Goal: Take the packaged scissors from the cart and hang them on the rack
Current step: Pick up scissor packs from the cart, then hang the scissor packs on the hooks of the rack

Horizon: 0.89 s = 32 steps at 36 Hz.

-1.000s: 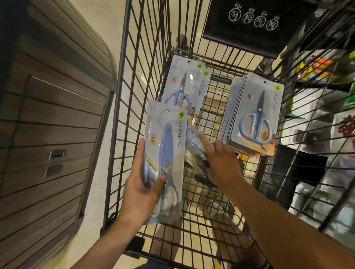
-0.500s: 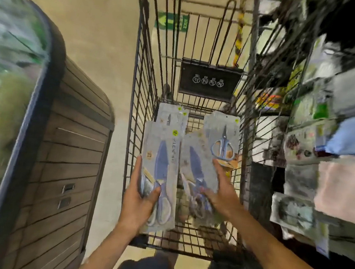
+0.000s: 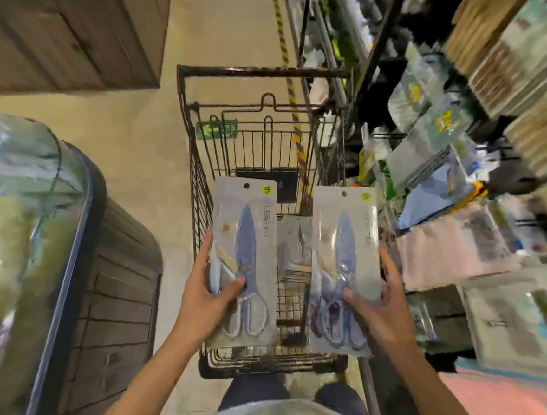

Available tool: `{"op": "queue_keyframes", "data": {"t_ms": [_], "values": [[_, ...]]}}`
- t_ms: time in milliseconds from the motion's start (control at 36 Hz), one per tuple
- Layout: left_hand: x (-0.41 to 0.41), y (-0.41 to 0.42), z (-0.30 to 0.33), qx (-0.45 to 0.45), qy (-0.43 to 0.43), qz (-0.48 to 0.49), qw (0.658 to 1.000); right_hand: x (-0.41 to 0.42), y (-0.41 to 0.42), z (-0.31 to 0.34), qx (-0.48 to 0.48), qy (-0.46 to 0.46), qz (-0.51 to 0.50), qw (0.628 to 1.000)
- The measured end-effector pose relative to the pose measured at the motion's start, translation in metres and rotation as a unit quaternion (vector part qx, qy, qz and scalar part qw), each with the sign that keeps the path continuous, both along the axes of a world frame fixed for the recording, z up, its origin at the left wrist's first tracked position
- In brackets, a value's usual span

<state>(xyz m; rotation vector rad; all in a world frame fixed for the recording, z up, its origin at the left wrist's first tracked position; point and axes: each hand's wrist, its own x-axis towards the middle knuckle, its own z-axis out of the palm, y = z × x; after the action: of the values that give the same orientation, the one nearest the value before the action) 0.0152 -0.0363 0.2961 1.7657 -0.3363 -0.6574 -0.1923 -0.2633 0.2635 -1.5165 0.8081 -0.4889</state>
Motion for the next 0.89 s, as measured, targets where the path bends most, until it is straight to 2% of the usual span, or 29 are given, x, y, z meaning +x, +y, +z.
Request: {"op": "queue_keyframes", "data": {"t_ms": [111,333,417,667,889], "values": [[-0.024,-0.009,0.023,-0.030,-0.030,-0.040,0.998,-0.040,0.009,0.024,-0.021,-0.040,-0.025,0.999],[-0.100,-0.019,0.053,-0.046,-0.092,-0.118,0.988,-0.136,0.051,0.055,-0.033,-0.083,-0.137,0.987],[-0.130,-0.019,0.066,-0.054,-0.125,-0.158,0.978,-0.177,0.069,0.067,-0.072,-0.083,-0.154,0.982],[-0.203,-0.014,0.101,-0.110,-0.093,-0.269,0.952,-0.274,0.129,0.093,-0.107,-0.079,-0.276,0.952],[-0.233,-0.023,0.122,-0.144,-0.092,-0.402,0.900,-0.314,0.184,0.119,-0.146,-0.099,-0.379,0.908]]}}
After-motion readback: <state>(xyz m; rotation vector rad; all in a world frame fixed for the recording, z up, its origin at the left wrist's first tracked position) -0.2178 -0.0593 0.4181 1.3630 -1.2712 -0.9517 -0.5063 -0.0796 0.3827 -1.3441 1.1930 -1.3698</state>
